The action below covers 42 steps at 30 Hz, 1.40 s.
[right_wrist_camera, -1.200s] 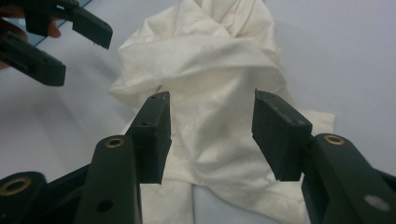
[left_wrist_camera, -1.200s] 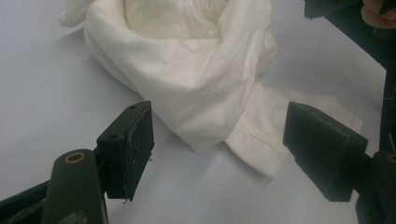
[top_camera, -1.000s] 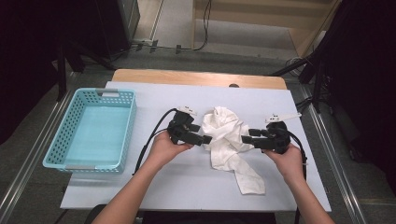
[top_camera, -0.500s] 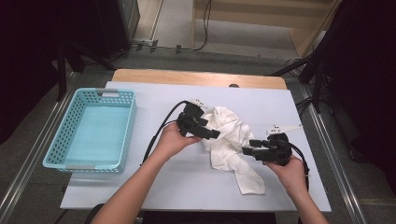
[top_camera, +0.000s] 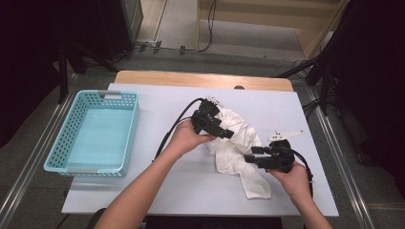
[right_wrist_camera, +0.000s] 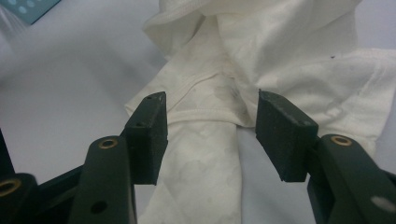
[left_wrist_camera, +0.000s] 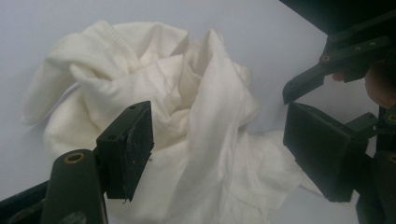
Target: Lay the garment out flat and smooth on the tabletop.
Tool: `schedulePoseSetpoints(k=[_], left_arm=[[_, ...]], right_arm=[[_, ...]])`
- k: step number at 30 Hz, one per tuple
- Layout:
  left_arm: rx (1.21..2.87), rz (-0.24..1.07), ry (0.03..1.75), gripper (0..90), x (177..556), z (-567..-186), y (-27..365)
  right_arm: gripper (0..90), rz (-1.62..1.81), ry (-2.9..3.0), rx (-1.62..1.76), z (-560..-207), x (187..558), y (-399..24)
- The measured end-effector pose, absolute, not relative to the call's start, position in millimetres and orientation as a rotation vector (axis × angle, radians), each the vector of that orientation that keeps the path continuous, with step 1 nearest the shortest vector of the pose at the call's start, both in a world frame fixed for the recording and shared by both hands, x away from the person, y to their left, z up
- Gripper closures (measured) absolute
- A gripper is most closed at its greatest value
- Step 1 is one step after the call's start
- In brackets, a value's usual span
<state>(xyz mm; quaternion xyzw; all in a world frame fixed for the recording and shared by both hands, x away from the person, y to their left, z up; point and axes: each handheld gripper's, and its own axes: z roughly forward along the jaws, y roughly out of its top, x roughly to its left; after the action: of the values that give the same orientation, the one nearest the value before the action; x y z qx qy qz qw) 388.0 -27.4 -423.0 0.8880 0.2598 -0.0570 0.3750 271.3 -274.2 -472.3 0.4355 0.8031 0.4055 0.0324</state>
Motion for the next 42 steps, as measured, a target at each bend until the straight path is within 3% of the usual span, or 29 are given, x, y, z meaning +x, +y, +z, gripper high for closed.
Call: schedulePoseSetpoints(k=[18, 22, 25, 33, 42], left_arm=[[2.333, -0.099, 0.695, 25.1, 410, -452, -51], [2.341, -0.084, 0.712, 29.9, 415, -464, -53], [2.346, -0.073, 0.725, 38.4, 417, -469, -54], [2.351, -0.081, 0.719, 82.6, 424, -476, -49], [2.188, -0.153, 0.751, 87.8, 428, -446, -26]], right_arm=[[42.3, 1.245, 2.493, 1.34, -476, 272, -271], [42.3, 1.24, 2.499, 1.345, -477, 272, -271], [42.3, 1.243, 2.498, 1.341, -477, 273, -271], [42.6, 1.231, 2.52, 1.334, -481, 273, -266], [43.1, 1.216, 2.539, 1.328, -484, 274, -261]])
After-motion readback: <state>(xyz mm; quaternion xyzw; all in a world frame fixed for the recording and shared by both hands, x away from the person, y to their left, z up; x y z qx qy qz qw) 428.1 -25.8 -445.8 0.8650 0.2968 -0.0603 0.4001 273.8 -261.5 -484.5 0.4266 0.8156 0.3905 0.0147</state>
